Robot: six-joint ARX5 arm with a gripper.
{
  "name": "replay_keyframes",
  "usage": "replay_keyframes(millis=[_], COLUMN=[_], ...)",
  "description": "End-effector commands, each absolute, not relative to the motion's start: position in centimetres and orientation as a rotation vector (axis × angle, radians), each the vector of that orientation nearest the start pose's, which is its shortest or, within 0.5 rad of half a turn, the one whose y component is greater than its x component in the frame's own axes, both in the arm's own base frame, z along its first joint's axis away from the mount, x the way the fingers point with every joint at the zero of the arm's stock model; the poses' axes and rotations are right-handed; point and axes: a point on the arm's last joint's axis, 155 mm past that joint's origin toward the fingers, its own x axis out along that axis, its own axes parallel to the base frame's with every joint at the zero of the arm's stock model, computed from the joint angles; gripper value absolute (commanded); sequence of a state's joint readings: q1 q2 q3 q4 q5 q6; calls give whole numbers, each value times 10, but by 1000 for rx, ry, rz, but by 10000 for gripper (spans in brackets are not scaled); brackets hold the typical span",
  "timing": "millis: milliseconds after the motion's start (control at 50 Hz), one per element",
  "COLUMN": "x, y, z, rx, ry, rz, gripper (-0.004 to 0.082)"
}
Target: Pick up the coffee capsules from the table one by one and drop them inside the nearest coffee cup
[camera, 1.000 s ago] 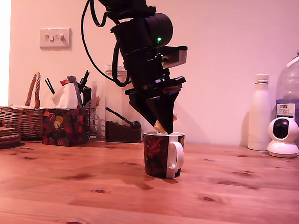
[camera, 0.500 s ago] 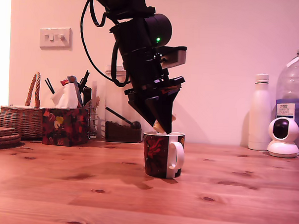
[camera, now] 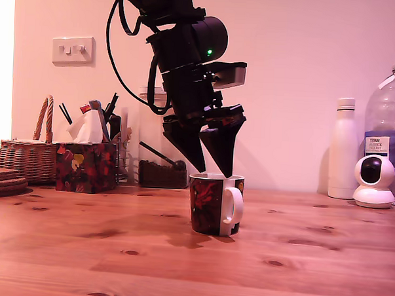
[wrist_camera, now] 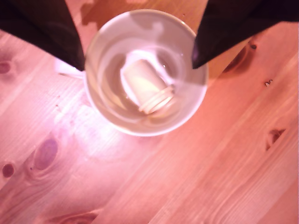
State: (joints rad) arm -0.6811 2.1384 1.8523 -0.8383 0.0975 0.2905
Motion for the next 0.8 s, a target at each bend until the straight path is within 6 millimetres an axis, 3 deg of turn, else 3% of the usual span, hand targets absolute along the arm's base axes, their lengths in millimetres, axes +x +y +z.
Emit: replay_keyframes(millis=[0,100,180,260,300,360,400,780], x=[395,397,399,400,400,398,398,399], y=[-347,-349,-350,-352,-355,-359,-362,-391], z=[84,91,100,110,116,124,131,196], rx=[583,576,567,555,544,522,510,373], ry=[997,974,949,924,910,888,869,658], rz=[-859,-859,-859,-866,-878,-903,-915,-1057], gripper=[674,658,570,354,170,-39,-8,-21])
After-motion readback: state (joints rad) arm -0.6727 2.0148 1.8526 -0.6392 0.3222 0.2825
